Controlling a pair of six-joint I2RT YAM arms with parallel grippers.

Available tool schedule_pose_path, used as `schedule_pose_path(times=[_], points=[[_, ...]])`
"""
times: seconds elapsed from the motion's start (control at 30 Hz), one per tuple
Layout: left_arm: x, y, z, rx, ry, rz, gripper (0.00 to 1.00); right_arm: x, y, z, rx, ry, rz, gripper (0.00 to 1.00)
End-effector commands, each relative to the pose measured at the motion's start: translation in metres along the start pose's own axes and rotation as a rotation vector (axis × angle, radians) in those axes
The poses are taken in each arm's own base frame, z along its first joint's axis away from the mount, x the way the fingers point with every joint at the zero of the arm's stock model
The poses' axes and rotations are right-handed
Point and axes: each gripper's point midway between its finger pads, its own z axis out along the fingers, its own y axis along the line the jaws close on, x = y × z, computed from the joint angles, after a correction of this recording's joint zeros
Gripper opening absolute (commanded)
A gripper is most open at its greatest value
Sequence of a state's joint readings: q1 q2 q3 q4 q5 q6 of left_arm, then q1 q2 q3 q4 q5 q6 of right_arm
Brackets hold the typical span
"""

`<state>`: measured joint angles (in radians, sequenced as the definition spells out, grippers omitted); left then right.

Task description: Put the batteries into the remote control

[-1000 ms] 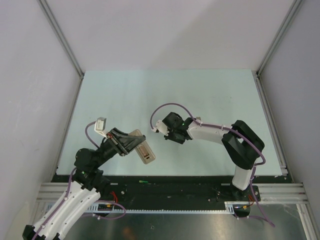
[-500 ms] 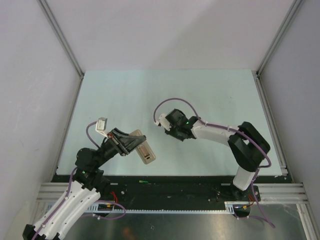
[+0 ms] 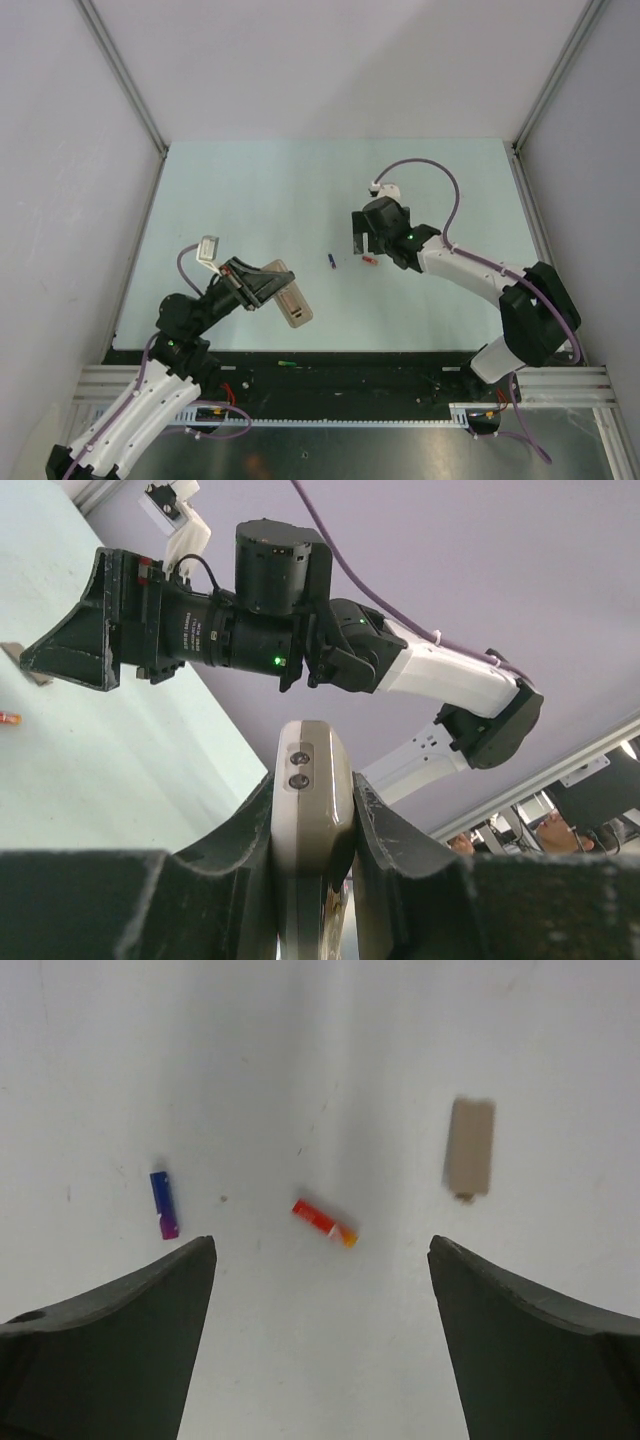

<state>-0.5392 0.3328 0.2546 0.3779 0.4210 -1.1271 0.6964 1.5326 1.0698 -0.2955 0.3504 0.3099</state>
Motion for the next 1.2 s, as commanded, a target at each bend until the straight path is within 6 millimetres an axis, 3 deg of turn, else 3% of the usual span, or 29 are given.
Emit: schedule_pose_path(times=[0.0,0.17,0.23,0.27,0.47,0.87,1.17], points=[[-0.002,0.001,0.002,0.001,-0.018,-0.026,0.00,0.006,0.019,0.003,0.016,-0.020,0.382,0.90],[-0.001,0.006,0.003,-0.016,-0.018,-0.038,0.00,0.013,0.022,0.013,0.109,-0.055,0.493,0.81],[-0.001,0.008,0.003,-0.022,-0.017,-0.041,0.00,0.027,0.022,0.025,0.161,-0.019,0.512,0.82],[-0.001,0.008,0.004,-0.023,-0.017,-0.040,0.00,0.024,0.025,0.029,0.170,-0.015,0.516,0.83],[-0.001,0.011,0.005,-0.034,-0.013,-0.042,0.00,0.046,0.008,0.050,0.334,0.011,0.536,0.88],[-0.002,0.015,0.006,-0.050,-0.023,-0.038,0.00,0.043,-0.021,0.077,0.398,0.070,0.447,0.89],[-0.002,0.021,0.010,-0.073,-0.015,-0.042,0.00,0.042,-0.019,0.091,0.350,0.091,0.394,0.87]])
